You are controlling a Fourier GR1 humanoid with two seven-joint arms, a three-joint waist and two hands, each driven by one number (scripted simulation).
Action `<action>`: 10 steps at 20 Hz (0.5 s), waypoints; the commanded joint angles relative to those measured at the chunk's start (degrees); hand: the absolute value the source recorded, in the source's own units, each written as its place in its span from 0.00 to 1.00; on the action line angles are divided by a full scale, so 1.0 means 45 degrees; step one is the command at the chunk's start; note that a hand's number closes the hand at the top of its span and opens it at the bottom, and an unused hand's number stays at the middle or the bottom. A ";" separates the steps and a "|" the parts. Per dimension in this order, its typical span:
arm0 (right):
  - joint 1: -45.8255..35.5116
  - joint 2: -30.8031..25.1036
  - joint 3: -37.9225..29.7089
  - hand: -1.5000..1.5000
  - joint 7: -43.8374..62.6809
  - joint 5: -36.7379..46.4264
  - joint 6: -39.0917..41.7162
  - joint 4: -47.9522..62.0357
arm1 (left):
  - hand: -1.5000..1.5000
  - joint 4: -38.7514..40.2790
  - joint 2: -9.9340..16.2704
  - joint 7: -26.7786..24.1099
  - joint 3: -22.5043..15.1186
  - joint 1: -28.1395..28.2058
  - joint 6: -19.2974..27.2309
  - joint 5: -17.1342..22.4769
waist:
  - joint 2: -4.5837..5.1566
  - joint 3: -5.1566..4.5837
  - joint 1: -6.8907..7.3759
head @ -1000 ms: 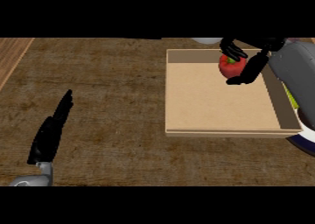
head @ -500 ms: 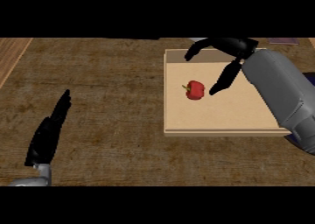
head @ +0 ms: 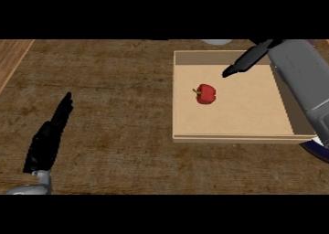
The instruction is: Pick the bell pepper from the plate and place it in the cardboard box
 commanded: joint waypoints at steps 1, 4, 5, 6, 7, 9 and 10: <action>-0.0677 -0.0948 -0.1485 0.00 0.0265 -0.1396 0.1813 0.1020 | 0.50 0.0005 0.0044 0.0162 0.0115 -0.0186 -0.0033 0.0069 | 0.0097 0.0008 0.0136; -0.0891 -0.1773 -0.2002 0.00 0.1071 -0.1772 0.1439 0.1508 | 0.50 0.0061 -0.0064 -0.0241 -0.0191 -0.0038 -0.0140 -0.0041 | 0.0210 0.0012 0.0345; -0.0914 -0.2270 -0.2226 0.00 0.1247 -0.1957 0.1328 0.1614 | 0.50 0.0143 -0.0174 -0.0496 -0.0276 -0.0072 -0.0018 -0.0143 | 0.0292 0.0015 0.0400; -0.0906 -0.2273 -0.2387 0.00 0.1214 -0.2088 0.0939 0.1607 | 0.50 0.0165 -0.0100 -0.0352 -0.0105 -0.0326 0.0057 -0.0131 | 0.0338 0.0023 0.0477; -0.0904 -0.2877 -0.2278 0.00 0.1370 -0.1981 0.1606 0.1647 | 0.50 0.0273 0.0024 -0.0388 0.0082 -0.0462 -0.0225 0.0205 | 0.0368 0.0022 0.0460; -0.1136 -0.3486 -0.2582 0.00 0.1747 -0.2249 0.1605 0.1763 | 0.50 0.0176 -0.0220 -0.0239 -0.0395 -0.0509 -0.0018 -0.0244 | 0.0489 0.0043 0.0580; -0.1223 -0.3513 -0.2673 0.00 0.1894 -0.2337 0.1616 0.1802 | 0.50 0.0206 -0.0340 -0.0055 -0.0458 -0.0789 -0.0038 -0.0184 | 0.0542 0.0049 0.0630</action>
